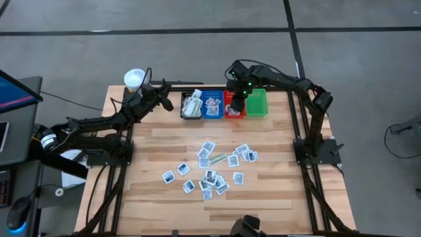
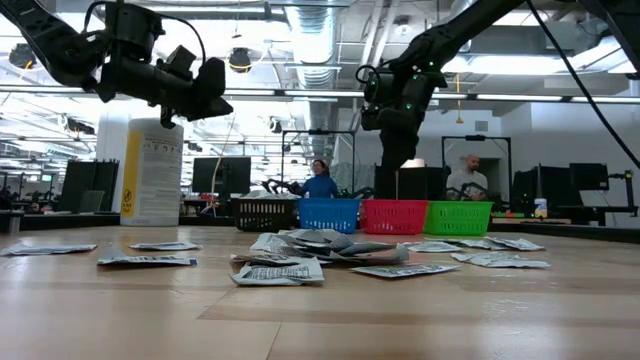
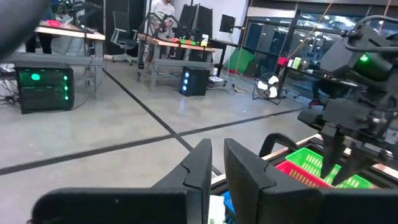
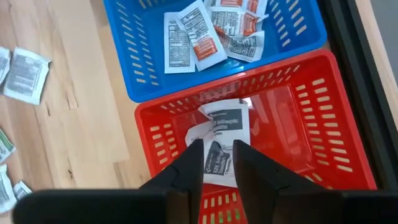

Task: Pick & Place First Aid Supplies
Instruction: Put the orange ointment pack in the blue bin

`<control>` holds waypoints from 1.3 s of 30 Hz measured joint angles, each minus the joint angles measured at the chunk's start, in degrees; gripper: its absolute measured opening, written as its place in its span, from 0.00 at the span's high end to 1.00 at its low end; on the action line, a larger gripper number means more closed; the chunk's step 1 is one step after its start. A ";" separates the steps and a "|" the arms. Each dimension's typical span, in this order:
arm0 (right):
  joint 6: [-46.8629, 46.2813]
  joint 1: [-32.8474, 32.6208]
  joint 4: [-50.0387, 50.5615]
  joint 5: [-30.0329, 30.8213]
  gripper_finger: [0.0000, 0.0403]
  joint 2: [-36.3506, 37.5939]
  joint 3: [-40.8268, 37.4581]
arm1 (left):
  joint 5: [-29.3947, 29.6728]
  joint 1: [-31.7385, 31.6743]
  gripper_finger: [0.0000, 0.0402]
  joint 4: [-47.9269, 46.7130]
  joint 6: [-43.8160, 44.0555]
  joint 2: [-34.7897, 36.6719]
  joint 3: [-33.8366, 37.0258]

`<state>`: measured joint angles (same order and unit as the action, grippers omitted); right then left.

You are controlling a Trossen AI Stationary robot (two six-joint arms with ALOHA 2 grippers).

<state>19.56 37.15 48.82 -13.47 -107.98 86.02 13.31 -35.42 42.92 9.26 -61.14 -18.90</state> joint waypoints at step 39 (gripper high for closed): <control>-14.70 -22.38 9.38 1.98 0.84 8.29 -10.76 | -37.28 8.94 0.89 -6.05 10.75 0.02 0.00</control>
<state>4.86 14.76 58.20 -11.50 -99.69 75.25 -23.97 -26.49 36.86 20.01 -61.12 -18.90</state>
